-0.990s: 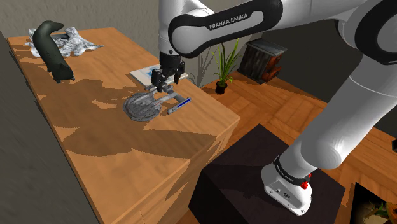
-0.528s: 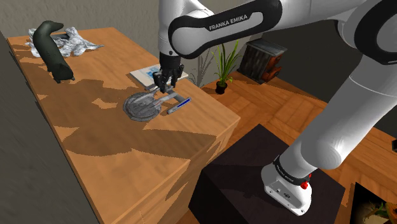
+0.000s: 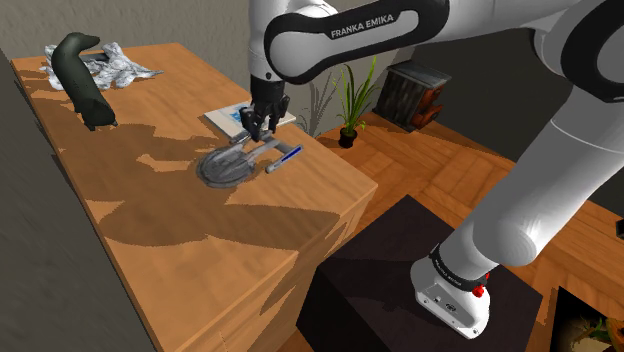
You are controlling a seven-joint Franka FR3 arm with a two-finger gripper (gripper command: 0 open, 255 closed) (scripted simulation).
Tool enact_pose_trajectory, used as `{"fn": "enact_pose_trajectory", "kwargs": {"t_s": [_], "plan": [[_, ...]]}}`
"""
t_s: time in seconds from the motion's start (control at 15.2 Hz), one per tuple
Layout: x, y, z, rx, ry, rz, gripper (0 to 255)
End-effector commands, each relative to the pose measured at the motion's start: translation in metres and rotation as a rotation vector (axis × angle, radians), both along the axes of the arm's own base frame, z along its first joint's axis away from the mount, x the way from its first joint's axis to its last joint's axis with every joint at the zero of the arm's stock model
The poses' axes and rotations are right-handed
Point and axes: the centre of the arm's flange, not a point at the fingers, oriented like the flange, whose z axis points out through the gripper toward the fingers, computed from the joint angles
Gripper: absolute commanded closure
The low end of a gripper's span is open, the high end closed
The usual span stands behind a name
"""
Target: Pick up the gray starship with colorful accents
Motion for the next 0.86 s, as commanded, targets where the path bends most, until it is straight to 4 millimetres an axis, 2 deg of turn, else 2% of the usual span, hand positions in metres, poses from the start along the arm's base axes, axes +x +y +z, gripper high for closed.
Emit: {"fn": "enact_pose_trajectory", "kwargs": {"t_s": [0.0,0.66,0.79], "plan": [[0.0,0.0,0.011,0.0,0.0,0.0,255],[0.0,0.0,0.064,0.0,0.0,0.0,255],[0.0,0.0,0.064,0.0,0.0,0.0,255]]}}
